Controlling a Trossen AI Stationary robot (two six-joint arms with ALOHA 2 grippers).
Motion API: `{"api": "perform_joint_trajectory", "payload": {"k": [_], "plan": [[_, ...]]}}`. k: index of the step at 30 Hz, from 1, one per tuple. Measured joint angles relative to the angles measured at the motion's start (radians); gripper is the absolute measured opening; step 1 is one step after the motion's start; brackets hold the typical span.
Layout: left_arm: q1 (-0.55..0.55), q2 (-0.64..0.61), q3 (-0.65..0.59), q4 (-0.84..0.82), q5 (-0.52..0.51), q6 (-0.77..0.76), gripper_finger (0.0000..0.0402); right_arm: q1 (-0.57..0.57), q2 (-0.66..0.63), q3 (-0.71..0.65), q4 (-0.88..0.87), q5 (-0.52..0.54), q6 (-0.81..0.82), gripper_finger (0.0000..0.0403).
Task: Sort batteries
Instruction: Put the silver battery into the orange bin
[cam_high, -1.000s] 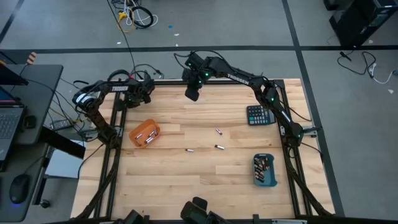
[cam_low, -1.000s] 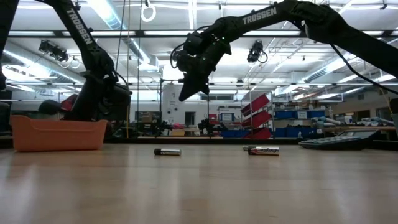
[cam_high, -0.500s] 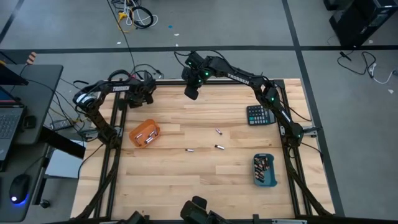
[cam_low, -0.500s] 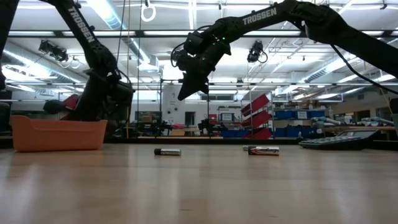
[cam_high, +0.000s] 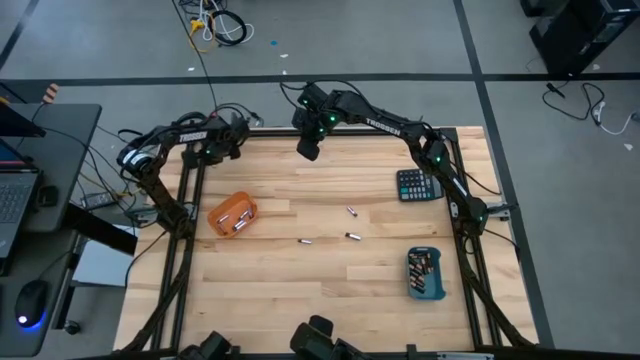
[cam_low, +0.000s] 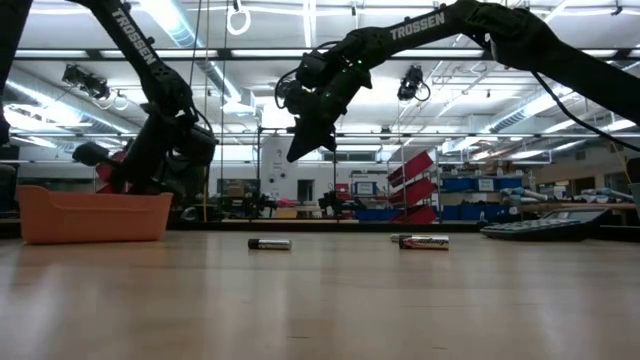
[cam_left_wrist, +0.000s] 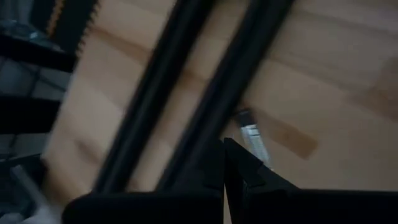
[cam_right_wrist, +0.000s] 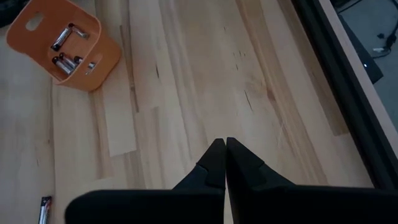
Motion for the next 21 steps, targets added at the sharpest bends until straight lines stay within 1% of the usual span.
{"api": "perform_joint_trajectory", "payload": {"k": [5,10,14,21], "plan": [[0.01,-0.001,-0.021,-0.015,-0.016,-0.02,0.0,0.0,0.0,0.0,0.001,0.0,0.0,0.0001],[-0.003,-0.001,-0.032,0.041,0.0,-0.02,0.0,0.0,0.0,0.0,0.002,0.0,-0.002,0.0001],[0.0,0.007,-0.032,0.121,-0.016,-0.006,0.0,0.0,0.0,0.0,0.002,0.0,-0.001,0.0001],[-0.009,0.014,-0.032,0.081,-0.021,-0.006,0.0,0.0,0.0,0.0,-0.017,0.0,-0.001,0.0001]]}}
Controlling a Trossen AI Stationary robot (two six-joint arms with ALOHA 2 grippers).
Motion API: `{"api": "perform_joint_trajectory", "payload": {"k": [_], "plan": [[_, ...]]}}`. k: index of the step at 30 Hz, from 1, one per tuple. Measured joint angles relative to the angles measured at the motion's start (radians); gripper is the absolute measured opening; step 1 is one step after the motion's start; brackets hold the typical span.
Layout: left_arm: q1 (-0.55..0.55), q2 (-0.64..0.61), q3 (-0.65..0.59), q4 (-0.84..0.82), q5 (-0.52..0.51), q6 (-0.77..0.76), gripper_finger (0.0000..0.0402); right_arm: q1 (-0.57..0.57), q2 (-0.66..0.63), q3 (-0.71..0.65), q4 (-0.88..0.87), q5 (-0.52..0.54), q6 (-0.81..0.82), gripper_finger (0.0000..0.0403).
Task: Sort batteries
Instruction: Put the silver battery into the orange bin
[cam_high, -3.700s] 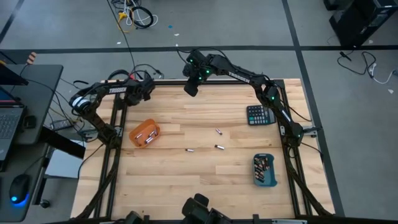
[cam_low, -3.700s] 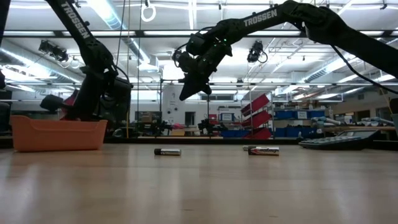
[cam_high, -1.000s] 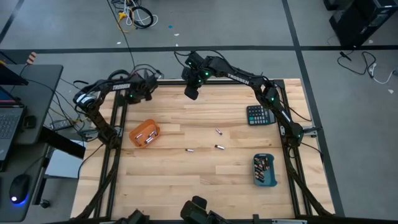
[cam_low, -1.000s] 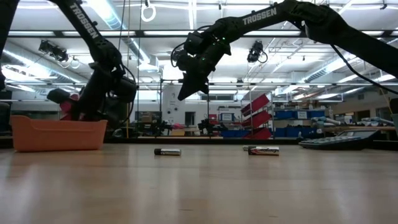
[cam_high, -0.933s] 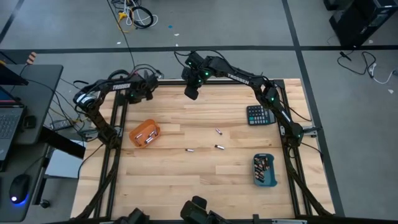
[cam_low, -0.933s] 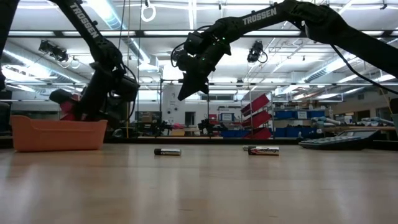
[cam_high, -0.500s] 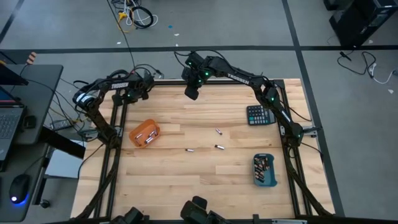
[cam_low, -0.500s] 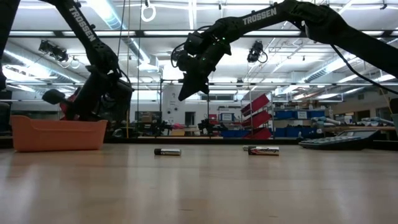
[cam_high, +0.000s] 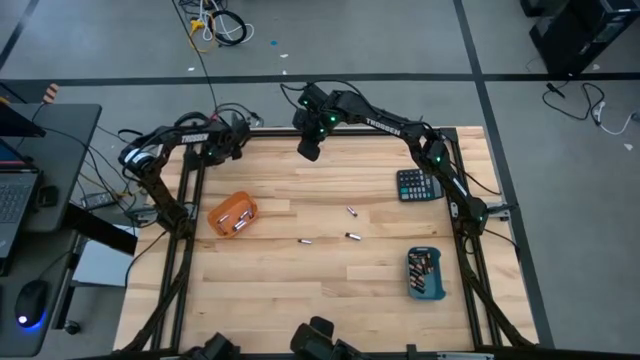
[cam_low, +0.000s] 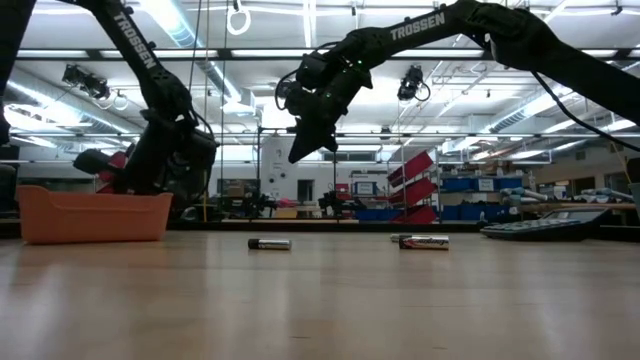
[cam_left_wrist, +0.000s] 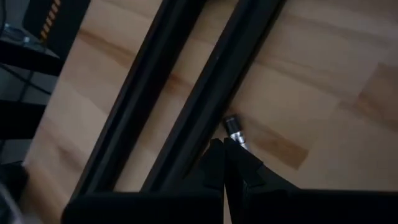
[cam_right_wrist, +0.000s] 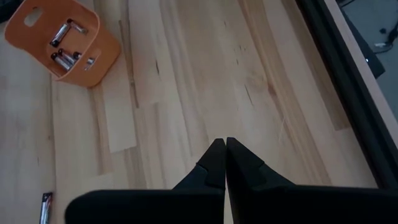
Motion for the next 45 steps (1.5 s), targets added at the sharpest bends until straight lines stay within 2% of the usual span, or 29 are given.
{"api": "perform_joint_trajectory", "payload": {"k": [12,18,31,36,38,41,45], "plan": [[-0.011,0.003,-0.006,-0.057,-0.006,-0.043,0.0,0.0,0.0,0.0,0.006,0.0,0.0,0.0001],[-0.042,0.005,-0.027,0.038,0.027,-0.044,0.0,0.0,0.0,0.0,0.003,0.0,0.0,0.0001],[-0.043,0.011,-0.026,0.047,0.006,-0.013,0.0,0.0,0.0,0.0,-0.007,0.0,0.0,0.0001],[-0.054,0.005,-0.019,0.047,0.124,0.068,0.0,0.0,0.0,0.0,-0.001,0.0,0.0,0.0001],[-0.08,-0.006,0.007,0.015,0.13,0.078,0.0,0.0,0.0,0.0,0.017,0.0,0.008,0.0001],[-0.125,-0.028,0.061,-0.081,0.099,0.097,0.0,-0.003,0.0,0.0,0.049,0.0,0.045,0.0001],[-0.2,-0.099,0.168,-0.257,-0.051,0.099,0.0,-0.003,0.001,0.022,0.064,0.038,0.088,0.0001]]}}
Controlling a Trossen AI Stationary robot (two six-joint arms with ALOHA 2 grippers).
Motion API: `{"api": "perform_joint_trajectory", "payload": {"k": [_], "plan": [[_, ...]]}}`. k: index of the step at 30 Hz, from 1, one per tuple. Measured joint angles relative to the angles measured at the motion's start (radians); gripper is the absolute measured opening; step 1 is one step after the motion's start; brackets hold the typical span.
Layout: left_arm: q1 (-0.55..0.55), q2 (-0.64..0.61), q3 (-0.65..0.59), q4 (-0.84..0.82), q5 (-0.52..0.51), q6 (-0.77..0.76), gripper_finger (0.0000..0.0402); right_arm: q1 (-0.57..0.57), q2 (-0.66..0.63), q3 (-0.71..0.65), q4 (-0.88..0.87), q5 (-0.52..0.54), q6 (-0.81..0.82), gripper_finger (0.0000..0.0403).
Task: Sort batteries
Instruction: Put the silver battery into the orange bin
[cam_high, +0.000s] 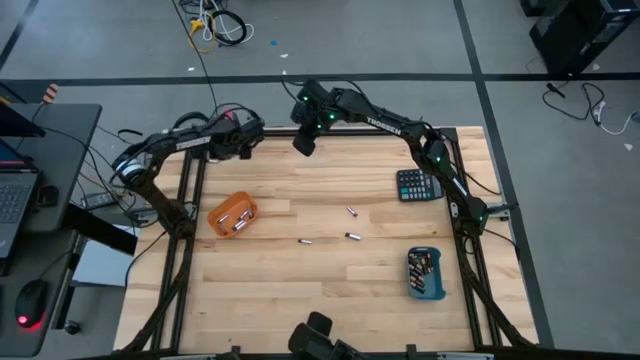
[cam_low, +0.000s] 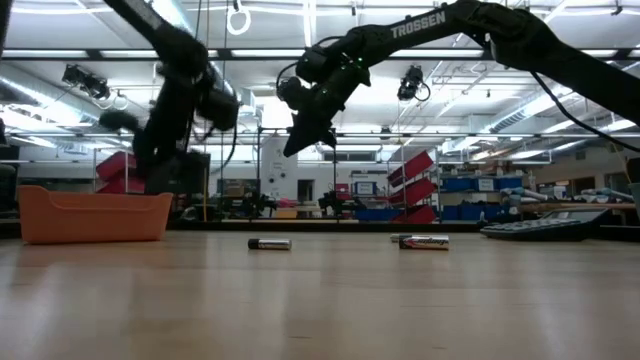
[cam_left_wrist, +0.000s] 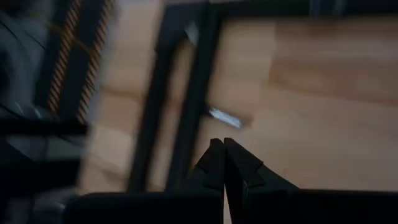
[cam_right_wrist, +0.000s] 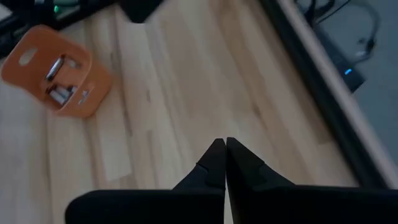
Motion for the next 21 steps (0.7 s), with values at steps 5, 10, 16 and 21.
{"api": "perform_joint_trajectory", "payload": {"k": [5,10,16,21], "plan": [[-0.055,-0.144,0.132,-0.127,-0.193,0.026,0.0,0.024,-0.009,0.004,0.093,0.02,0.0,0.0001],[-0.071,-0.314,0.219,-0.105,-0.311,0.163,0.0,0.07,-0.02,0.004,0.206,0.016,0.055,0.0001],[-0.071,-0.494,0.247,-0.02,-0.369,0.355,0.0,0.16,-0.018,0.004,0.408,0.029,0.081,0.0001],[-0.071,-0.581,0.247,0.012,-0.368,0.432,0.0,0.201,-0.015,0.004,0.532,0.085,0.097,0.0001]]}}
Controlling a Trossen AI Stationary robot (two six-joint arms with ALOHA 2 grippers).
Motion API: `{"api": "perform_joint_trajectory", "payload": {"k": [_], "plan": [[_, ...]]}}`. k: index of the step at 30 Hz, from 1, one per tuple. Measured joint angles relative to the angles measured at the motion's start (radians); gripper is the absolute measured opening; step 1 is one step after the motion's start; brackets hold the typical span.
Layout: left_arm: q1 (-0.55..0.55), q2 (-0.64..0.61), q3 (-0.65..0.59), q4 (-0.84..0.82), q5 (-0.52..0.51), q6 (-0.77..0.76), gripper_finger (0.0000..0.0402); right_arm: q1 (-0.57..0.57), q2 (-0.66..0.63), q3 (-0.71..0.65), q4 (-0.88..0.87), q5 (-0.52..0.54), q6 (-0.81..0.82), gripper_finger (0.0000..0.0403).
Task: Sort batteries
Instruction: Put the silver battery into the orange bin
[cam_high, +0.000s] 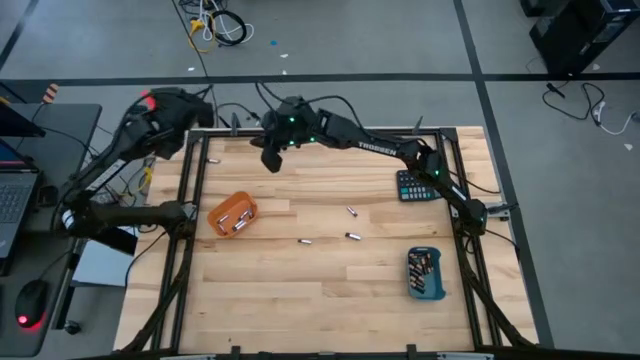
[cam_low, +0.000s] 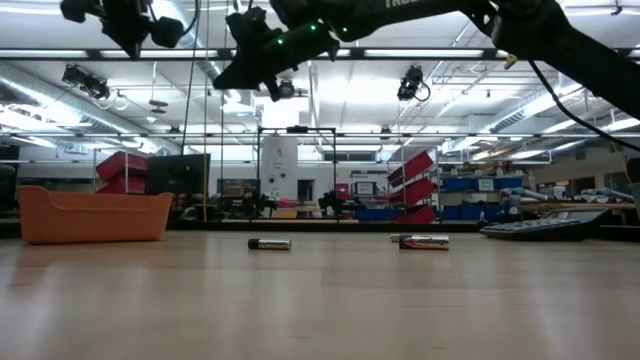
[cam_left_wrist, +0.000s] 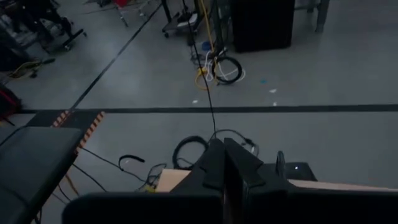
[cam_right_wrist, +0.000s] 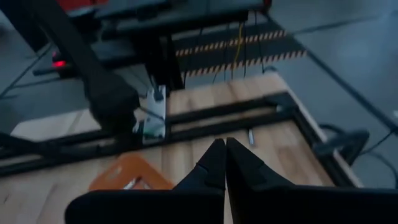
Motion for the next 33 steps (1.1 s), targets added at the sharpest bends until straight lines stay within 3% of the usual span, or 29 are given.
{"api": "perform_joint_trajectory", "payload": {"k": [12,20,24,29,33], "plan": [[0.0,-0.051,-0.001,0.061,-0.015,0.109,0.0,0.037,0.003,0.0,0.187,0.054,0.005,0.0001],[-0.001,-0.051,-0.001,0.116,-0.004,0.199,0.0,0.041,0.108,-0.003,0.304,0.038,0.068,0.0001],[-0.001,-0.049,-0.002,0.062,0.017,0.244,0.0,0.019,0.108,0.002,0.226,0.028,0.087,0.0001],[-0.001,-0.023,-0.052,0.061,0.17,0.299,0.0,-0.025,0.085,-0.002,-0.058,-0.042,0.032,0.0001],[-0.001,0.01,-0.068,0.078,0.21,0.294,0.0,-0.069,0.004,-0.002,-0.259,-0.04,-0.023,0.0001]]}}
